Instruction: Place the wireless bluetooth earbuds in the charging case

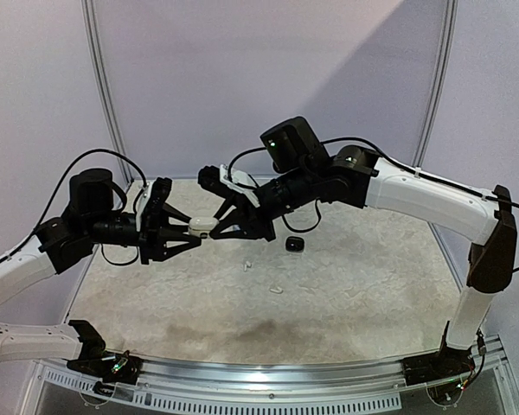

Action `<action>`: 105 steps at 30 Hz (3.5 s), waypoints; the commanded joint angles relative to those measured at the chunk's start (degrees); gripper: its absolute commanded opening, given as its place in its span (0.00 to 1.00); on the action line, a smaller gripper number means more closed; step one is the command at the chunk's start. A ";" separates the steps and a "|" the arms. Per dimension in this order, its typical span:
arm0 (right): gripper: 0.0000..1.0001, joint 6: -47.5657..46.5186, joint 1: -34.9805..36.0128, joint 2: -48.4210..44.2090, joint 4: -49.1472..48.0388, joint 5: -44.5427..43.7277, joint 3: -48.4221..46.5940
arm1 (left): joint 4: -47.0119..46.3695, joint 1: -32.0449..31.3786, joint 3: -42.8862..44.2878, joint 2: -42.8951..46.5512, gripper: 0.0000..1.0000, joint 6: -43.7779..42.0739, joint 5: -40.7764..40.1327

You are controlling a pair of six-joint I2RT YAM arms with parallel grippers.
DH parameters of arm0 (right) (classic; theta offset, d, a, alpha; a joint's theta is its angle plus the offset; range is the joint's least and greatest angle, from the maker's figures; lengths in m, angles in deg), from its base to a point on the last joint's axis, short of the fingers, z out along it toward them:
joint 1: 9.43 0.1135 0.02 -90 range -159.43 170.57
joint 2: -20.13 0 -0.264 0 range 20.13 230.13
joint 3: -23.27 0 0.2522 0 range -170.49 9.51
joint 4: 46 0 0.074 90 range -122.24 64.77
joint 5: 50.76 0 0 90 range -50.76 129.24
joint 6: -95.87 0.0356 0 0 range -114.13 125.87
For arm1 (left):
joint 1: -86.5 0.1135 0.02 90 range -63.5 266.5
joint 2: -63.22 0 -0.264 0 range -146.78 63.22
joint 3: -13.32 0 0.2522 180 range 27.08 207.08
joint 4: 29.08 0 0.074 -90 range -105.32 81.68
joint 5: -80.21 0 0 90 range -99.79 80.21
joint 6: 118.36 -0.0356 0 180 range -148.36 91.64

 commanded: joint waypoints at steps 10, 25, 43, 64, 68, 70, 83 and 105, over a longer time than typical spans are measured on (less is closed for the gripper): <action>0.00 0.18 0.35 -0.61 -1.13 0.91 -2.02 | -0.91 -1.76 -0.63 -0.29 0.21 -1.67 -0.64; 0.52 3.54 0.35 0.07 -4.46 -3.57 -1.79 | 1.15 -2.67 -0.68 0.47 0.00 -7.64 -2.42; 0.50 6.67 -0.96 1.28 -4.62 -7.42 -2.14 | 5.14 -4.68 -1.77 1.82 0.00 -16.89 -6.76; 0.64 12.28 -2.78 4.48 -3.73 -5.89 -8.34 | -14.04 -3.50 -11.51 2.77 0.00 6.92 -12.73; 0.65 17.96 -4.25 3.67 -6.08 -7.21 -9.58 | -16.11 -3.03 -12.82 2.83 0.00 11.01 -16.20; 0.65 23.84 -5.49 2.86 -6.94 -10.83 -9.24 | -17.05 -2.86 -13.46 3.02 0.00 11.88 -17.45; 0.61 65.38 -7.79 4.83 19.12 -43.53 0.82 | -26.41 -3.25 -22.54 6.81 0.00 20.99 -32.91; 0.10 62.36 -4.15 28.26 16.39 -32.28 -2.34 | -29.69 -3.19 -22.47 6.25 0.00 17.44 -31.87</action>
